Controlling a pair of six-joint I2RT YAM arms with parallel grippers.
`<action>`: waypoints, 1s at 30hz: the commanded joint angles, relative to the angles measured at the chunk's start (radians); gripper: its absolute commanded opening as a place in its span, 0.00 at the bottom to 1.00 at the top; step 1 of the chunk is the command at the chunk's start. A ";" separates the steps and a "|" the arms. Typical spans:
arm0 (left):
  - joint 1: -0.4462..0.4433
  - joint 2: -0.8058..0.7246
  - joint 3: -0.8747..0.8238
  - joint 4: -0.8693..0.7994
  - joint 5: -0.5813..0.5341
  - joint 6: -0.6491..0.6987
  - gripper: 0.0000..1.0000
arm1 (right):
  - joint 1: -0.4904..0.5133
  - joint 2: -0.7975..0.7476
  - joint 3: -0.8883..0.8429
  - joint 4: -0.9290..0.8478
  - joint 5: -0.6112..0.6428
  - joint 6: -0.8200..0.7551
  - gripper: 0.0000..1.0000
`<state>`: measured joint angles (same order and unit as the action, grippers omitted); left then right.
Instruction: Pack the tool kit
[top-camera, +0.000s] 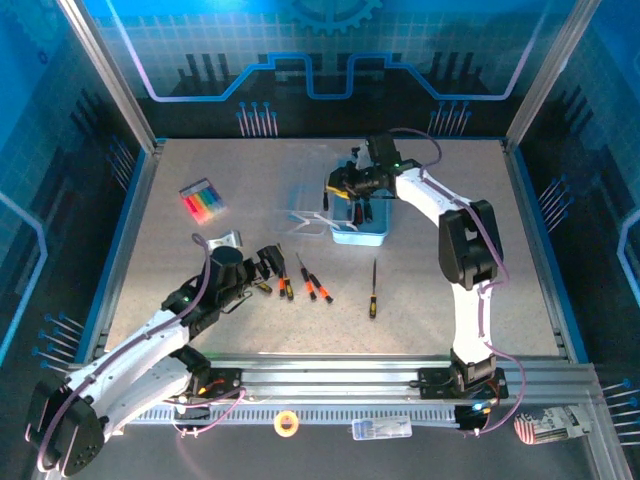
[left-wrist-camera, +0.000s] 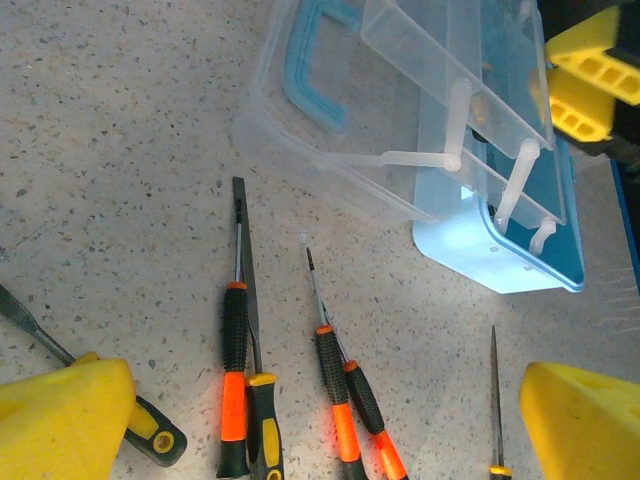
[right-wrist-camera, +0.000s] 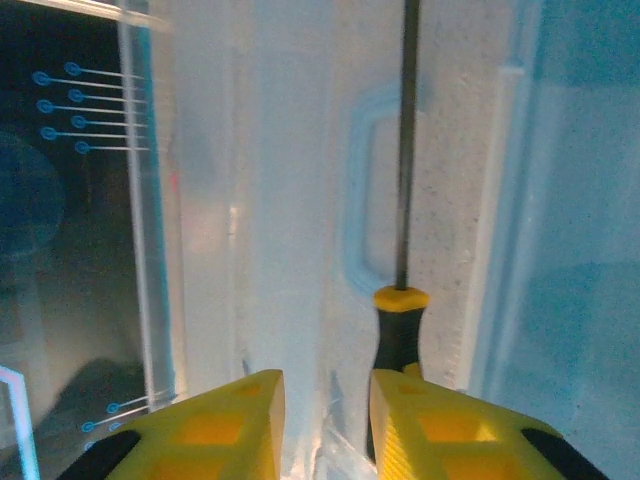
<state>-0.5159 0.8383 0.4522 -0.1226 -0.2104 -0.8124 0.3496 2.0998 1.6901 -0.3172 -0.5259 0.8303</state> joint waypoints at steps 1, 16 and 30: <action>0.006 0.013 0.031 0.025 0.019 -0.005 0.99 | -0.020 -0.105 -0.059 0.010 0.038 -0.018 0.29; -0.011 0.277 0.148 0.012 0.097 0.051 0.91 | 0.058 -0.544 -0.507 -0.155 0.468 -0.248 0.33; -0.133 0.441 0.153 0.226 0.127 0.073 0.90 | 0.364 -0.776 -0.871 -0.334 0.857 -0.098 0.40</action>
<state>-0.6346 1.2358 0.5869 0.0326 -0.1299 -0.7525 0.6773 1.3407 0.8555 -0.5922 0.2626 0.6724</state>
